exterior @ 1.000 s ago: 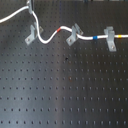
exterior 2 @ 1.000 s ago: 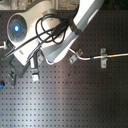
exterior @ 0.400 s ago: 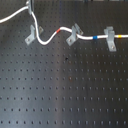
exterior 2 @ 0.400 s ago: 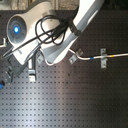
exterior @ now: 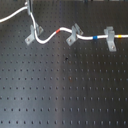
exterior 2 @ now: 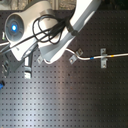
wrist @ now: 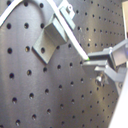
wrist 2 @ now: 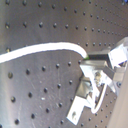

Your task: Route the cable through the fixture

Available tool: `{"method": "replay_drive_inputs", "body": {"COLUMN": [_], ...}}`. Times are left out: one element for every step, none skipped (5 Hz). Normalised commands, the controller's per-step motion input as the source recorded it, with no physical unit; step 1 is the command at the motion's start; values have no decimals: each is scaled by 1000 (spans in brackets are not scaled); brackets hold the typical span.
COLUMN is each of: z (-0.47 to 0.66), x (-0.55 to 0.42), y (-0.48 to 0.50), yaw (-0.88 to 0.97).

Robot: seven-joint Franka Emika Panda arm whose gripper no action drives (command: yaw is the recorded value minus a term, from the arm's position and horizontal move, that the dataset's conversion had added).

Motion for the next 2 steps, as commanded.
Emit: {"method": "replay_drive_inputs", "body": {"z": [126,430], "x": [-47,-146], "y": [70,-99], "yaw": [209,-14]}}
